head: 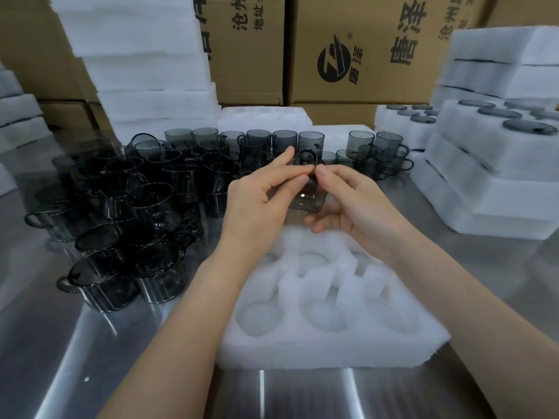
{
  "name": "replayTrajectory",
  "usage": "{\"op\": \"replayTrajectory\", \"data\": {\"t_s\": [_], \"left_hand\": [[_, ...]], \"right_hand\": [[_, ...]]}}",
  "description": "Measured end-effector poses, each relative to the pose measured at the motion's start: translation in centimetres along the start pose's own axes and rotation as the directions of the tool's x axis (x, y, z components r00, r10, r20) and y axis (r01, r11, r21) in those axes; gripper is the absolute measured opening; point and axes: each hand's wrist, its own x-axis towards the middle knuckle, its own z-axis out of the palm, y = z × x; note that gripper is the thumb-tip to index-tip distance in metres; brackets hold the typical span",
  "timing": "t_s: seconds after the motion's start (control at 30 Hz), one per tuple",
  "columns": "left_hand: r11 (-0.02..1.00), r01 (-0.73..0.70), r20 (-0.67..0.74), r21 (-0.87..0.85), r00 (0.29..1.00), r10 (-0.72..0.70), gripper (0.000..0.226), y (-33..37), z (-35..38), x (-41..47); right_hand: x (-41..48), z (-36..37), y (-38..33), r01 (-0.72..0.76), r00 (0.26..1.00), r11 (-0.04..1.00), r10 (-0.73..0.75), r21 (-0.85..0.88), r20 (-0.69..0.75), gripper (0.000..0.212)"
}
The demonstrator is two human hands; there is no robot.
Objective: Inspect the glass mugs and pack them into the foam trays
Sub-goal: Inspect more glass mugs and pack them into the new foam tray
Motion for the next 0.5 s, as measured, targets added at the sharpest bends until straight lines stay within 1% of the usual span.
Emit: {"op": "replayTrajectory", "data": {"t_s": [0.07, 0.13, 0.17, 0.2, 0.27, 0.3, 0.37, 0.43, 0.5], "left_hand": [[0.997, 0.028, -0.101, -0.074, 0.994, -0.035, 0.022, 0.0, -0.2, 0.2], [0.973, 0.107, -0.211, -0.207, 0.966, -0.151, 0.020, -0.1, -0.8, 0.5], [0.958, 0.156, -0.239, -0.240, 0.947, -0.214, 0.021, -0.3, -1.1, 0.7], [0.950, 0.205, -0.246, -0.235, 0.933, -0.263, 0.022, -0.6, -1.5, 0.9], [0.942, 0.285, -0.220, -0.174, 0.922, -0.320, 0.024, -1.3, -1.9, 1.2], [0.937, 0.319, -0.201, -0.142, 0.918, -0.343, 0.025, -1.8, -2.1, 1.3], [0.913, 0.398, -0.143, -0.091, 0.902, -0.408, 0.024, -2.6, -2.3, 1.5], [0.875, 0.479, -0.046, -0.077, 0.875, -0.483, 0.025, -3.5, -2.5, 1.4], [0.857, 0.512, 0.023, -0.050, 0.859, -0.512, 0.026, -4.3, -2.5, 1.1]], "right_hand": [[0.0, -0.1, 0.0, 0.001, 1.000, 1.000, -0.001, 0.009, 0.001, 0.033], [0.0, -0.3, 0.1, 0.009, 1.000, 1.000, -0.009, 0.018, 0.008, 0.031], [0.0, -0.4, 0.2, 0.021, 0.999, 0.999, -0.022, 0.026, 0.023, 0.032], [-0.1, -0.5, 0.2, 0.037, 0.998, 0.999, -0.039, 0.038, 0.048, 0.032], [-0.1, -0.7, 0.0, 0.070, 0.989, 0.997, -0.075, 0.041, 0.124, 0.033], [-0.2, -0.8, -0.1, 0.086, 0.982, 0.996, -0.087, 0.014, 0.166, 0.036], [-0.4, -0.7, -0.3, 0.136, 0.967, 0.984, -0.106, -0.114, 0.230, 0.043], [-0.7, -0.4, -0.9, 0.191, 0.955, 0.950, -0.121, -0.247, 0.270, 0.049], [-1.2, 0.0, -1.7, 0.228, 0.947, 0.909, -0.124, -0.349, 0.296, 0.055]]}}
